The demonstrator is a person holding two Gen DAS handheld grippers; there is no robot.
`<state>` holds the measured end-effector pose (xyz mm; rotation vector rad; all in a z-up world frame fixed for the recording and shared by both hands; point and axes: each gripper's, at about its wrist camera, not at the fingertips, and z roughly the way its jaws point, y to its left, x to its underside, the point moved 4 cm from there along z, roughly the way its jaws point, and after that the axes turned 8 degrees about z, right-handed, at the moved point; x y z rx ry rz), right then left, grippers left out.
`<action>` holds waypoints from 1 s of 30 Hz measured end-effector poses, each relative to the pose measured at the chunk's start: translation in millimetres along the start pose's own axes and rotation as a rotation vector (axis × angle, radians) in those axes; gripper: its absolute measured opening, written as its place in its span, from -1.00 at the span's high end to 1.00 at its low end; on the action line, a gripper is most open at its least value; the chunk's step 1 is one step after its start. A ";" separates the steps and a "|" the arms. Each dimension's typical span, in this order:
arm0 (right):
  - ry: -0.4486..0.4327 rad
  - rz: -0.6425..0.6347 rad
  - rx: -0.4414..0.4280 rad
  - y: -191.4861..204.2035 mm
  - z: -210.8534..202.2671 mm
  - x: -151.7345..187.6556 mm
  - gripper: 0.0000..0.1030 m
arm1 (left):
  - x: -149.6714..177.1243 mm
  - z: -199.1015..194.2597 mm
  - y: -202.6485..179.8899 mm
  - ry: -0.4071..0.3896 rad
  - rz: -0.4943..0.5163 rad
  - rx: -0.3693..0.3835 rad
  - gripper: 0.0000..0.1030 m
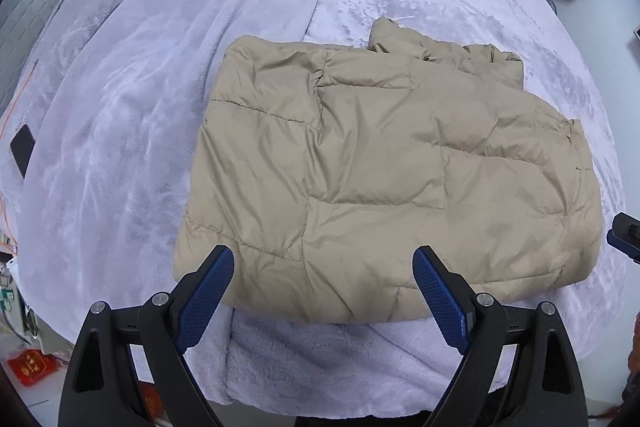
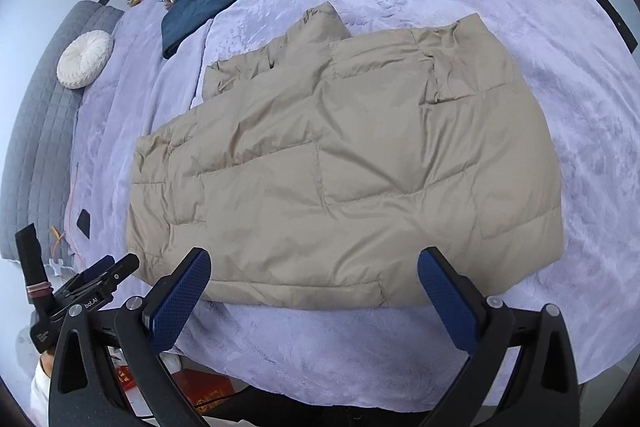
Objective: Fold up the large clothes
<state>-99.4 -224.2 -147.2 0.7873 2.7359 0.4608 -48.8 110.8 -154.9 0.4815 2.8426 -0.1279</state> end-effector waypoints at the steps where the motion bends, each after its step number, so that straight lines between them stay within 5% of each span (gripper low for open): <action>1: 0.007 -0.007 -0.004 -0.3 0.7 -4.9 -1.00 | -1.6 0.5 1.0 -0.003 -0.013 0.003 -0.78; 11: 0.105 -0.005 -0.049 10.2 35.1 -24.7 -1.00 | -20.3 24.1 79.1 -0.024 -0.088 0.075 -0.78; 18: 0.116 0.063 -0.030 33.9 62.6 -3.2 -1.00 | -42.1 86.4 131.5 0.039 -0.056 0.296 -0.78; 23: 0.144 0.098 -0.001 34.7 82.0 7.2 -1.00 | -51.0 132.2 114.5 0.123 0.053 0.538 -0.78; 30: 0.095 0.069 0.016 44.2 88.3 -6.2 -1.00 | -54.0 168.1 95.0 0.186 0.084 0.717 -0.78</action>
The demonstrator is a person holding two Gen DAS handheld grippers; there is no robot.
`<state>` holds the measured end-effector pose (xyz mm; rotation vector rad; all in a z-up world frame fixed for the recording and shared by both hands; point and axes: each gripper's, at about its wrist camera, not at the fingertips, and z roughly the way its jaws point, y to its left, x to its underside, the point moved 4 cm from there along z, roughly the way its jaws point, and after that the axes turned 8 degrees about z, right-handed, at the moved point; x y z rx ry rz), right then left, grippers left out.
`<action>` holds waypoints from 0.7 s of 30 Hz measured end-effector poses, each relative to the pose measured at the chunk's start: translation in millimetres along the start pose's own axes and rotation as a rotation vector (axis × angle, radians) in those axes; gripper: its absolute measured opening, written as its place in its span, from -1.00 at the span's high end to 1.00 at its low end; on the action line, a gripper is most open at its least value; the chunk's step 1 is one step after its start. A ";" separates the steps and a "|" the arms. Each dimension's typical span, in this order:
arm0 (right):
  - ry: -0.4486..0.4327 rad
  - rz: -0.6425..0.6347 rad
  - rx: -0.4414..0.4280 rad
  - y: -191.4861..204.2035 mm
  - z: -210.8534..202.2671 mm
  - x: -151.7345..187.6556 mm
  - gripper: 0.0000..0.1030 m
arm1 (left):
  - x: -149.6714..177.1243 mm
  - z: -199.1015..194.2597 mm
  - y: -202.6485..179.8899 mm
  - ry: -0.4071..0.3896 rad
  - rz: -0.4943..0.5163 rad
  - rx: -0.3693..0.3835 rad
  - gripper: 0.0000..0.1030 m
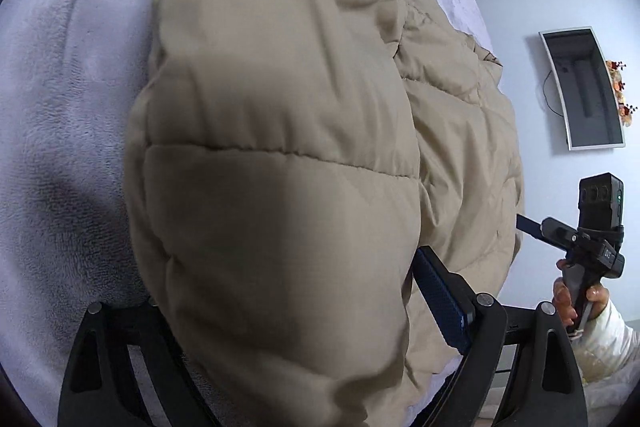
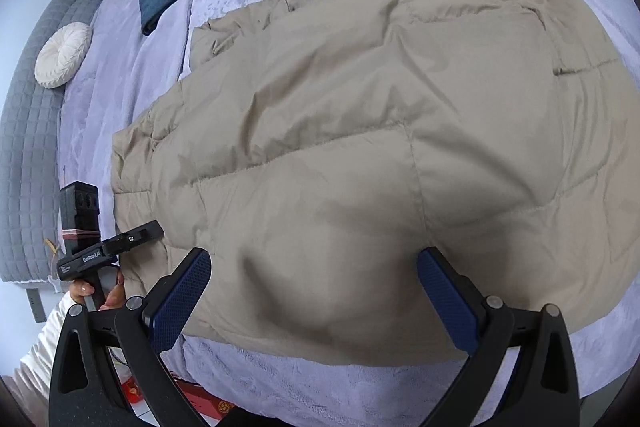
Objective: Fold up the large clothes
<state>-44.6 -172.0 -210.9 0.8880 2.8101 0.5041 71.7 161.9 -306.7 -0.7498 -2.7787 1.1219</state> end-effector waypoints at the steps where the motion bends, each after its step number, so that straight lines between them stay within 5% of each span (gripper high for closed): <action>1: -0.014 -0.011 0.001 2.0 -1.1 -4.2 -1.00 | -0.5 1.4 0.3 0.001 0.001 0.016 -0.78; 3: -0.050 -0.034 -0.004 6.9 -4.1 -12.4 -1.00 | -1.1 2.2 0.1 0.004 0.006 0.037 -0.72; 5: -0.094 -0.051 -0.004 10.6 -6.9 -20.1 -0.96 | -1.4 1.1 -2.0 0.008 0.022 0.030 -0.15; 6: -0.118 -0.057 -0.007 11.9 -8.2 -24.0 -0.71 | -1.3 -1.0 -4.5 0.005 0.022 0.069 0.16; 7: -0.133 -0.060 -0.015 13.0 -7.8 -27.7 -0.23 | -1.7 -2.1 -8.0 0.003 -0.004 0.119 0.42; 10: -0.148 -0.046 0.005 10.6 4.2 -39.0 0.54 | -4.2 -8.4 -26.5 -0.010 0.016 0.073 0.53; 21: -0.144 0.074 -0.121 -20.4 52.4 -66.4 0.81 | -23.0 -43.3 -179.0 -0.070 0.127 0.155 0.53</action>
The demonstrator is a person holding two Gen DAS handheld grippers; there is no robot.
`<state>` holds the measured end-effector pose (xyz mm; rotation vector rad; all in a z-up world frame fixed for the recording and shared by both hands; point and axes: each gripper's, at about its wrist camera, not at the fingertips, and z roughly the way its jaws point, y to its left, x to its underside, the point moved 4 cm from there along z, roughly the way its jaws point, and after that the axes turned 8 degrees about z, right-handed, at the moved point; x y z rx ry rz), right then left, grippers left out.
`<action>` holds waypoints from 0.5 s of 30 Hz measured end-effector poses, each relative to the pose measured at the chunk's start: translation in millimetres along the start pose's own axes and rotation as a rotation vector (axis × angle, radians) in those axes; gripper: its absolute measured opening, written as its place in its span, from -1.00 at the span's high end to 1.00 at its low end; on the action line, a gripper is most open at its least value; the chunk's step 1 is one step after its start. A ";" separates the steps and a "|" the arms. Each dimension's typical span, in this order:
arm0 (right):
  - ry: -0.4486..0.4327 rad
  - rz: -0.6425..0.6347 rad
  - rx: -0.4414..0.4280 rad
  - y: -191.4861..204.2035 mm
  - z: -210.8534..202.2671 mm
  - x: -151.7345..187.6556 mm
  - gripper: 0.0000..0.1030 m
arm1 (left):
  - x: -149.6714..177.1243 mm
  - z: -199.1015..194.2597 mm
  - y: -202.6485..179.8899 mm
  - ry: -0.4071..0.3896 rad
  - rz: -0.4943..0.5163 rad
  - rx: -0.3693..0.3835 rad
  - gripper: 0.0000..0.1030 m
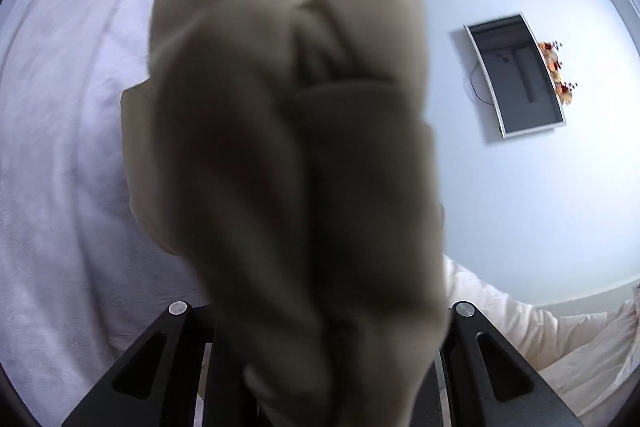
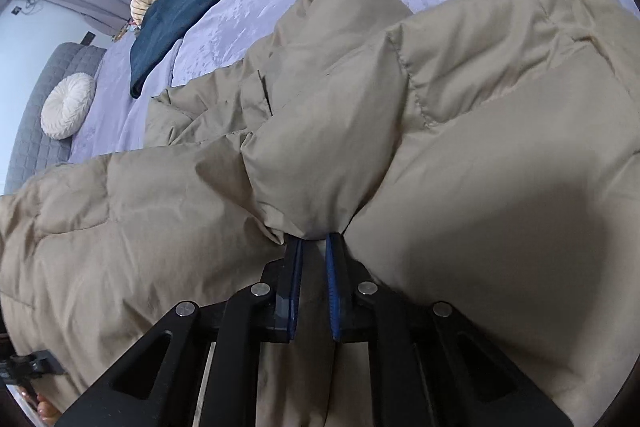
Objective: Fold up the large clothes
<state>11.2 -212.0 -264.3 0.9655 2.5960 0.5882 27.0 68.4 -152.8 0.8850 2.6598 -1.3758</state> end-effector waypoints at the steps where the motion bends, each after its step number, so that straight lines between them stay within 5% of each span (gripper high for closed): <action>1: 0.005 0.016 -0.019 -4.7 3.3 -1.2 0.83 | -4.6 6.5 -11.3 0.006 0.007 0.001 0.53; 8: 0.047 0.106 -0.119 -19.3 12.1 -5.1 0.95 | -36.8 71.2 -86.5 0.093 0.109 -0.046 0.53; 15: 0.026 0.220 -0.228 -61.9 -51.8 9.3 0.86 | -55.5 126.4 -120.1 0.224 0.208 -0.074 0.53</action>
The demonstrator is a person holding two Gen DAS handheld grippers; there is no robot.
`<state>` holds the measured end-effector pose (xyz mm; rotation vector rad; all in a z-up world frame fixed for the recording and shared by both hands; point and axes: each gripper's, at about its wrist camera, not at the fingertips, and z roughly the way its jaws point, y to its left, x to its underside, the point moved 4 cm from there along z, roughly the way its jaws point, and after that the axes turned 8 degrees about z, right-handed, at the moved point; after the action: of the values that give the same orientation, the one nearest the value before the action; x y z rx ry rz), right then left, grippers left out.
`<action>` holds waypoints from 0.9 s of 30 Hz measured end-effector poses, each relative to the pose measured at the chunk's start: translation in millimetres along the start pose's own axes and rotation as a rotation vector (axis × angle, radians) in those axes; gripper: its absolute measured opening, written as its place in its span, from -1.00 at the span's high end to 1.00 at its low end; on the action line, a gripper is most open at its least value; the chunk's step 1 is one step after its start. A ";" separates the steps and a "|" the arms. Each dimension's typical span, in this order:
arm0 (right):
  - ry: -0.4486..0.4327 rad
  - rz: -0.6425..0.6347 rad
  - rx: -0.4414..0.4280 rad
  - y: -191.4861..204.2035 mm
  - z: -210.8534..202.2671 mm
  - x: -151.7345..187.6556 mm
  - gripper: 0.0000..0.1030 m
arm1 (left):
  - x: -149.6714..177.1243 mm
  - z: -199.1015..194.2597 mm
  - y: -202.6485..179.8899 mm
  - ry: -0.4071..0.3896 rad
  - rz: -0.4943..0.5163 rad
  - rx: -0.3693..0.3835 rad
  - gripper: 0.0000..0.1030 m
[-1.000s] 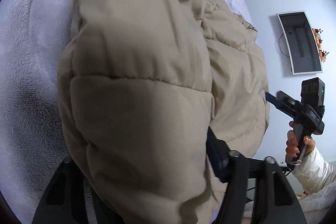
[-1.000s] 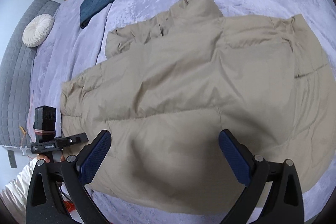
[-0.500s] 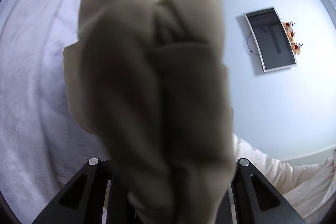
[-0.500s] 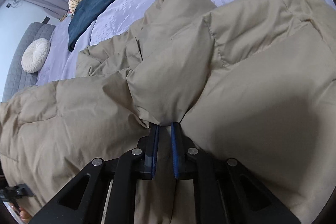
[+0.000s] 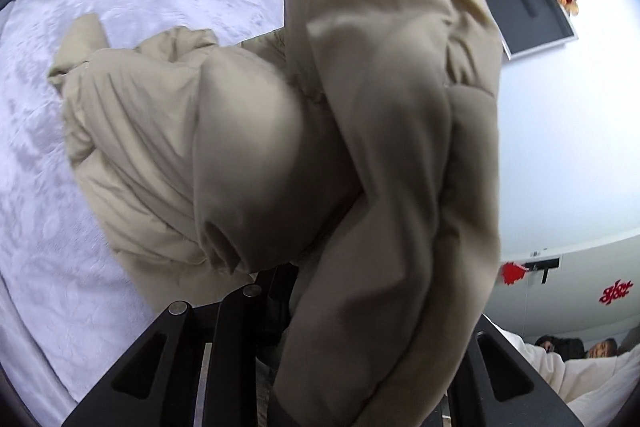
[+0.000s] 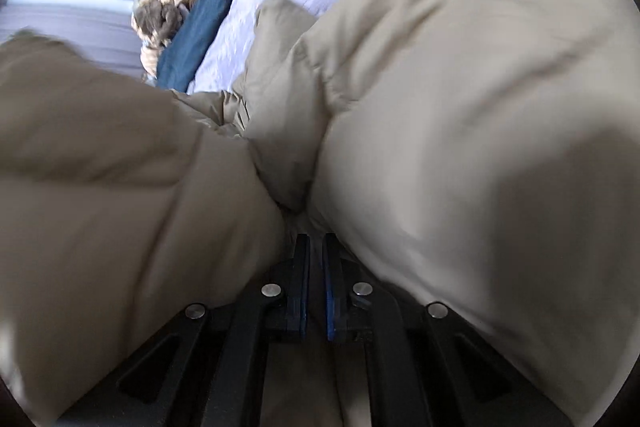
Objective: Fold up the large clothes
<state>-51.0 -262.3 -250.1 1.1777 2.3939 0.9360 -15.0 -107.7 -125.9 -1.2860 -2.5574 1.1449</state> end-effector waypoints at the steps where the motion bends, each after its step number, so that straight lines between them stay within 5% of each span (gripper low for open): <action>1: -0.010 0.011 -0.005 -6.3 -11.9 3.7 0.86 | -4.7 7.9 -1.3 0.015 0.006 0.000 0.53; 9: -0.053 0.106 -0.016 -57.2 -76.3 36.4 0.85 | -40.6 75.2 -7.5 0.082 0.054 0.009 0.52; 12: -0.050 0.099 0.007 -63.4 -86.4 51.0 0.85 | -42.2 86.7 -9.7 0.086 0.048 0.034 0.29; 14: -0.058 0.082 0.029 -62.9 -95.0 59.7 0.82 | -44.6 88.6 -11.4 0.081 0.041 0.050 -0.03; 18: -0.111 0.063 0.063 -57.2 -118.7 70.5 -0.05 | -49.4 88.9 -15.9 0.066 0.040 0.056 -0.21; 21: -0.142 0.032 0.042 -47.9 -140.2 78.5 -0.16 | -53.6 91.6 -18.4 0.080 0.051 0.056 -0.21; 25: -0.182 -0.014 0.023 -36.8 -165.1 90.8 -0.64 | -67.7 99.9 -1.0 0.089 0.031 0.080 -0.21; 27: -0.182 -0.030 -0.008 -28.3 -168.4 97.1 -0.65 | -80.8 89.2 16.6 0.088 0.020 0.081 -0.21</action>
<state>-216.4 -268.6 -144.4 1.1672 2.2559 0.7920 16.8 -211.8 -179.8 -1.3163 -2.4157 1.1561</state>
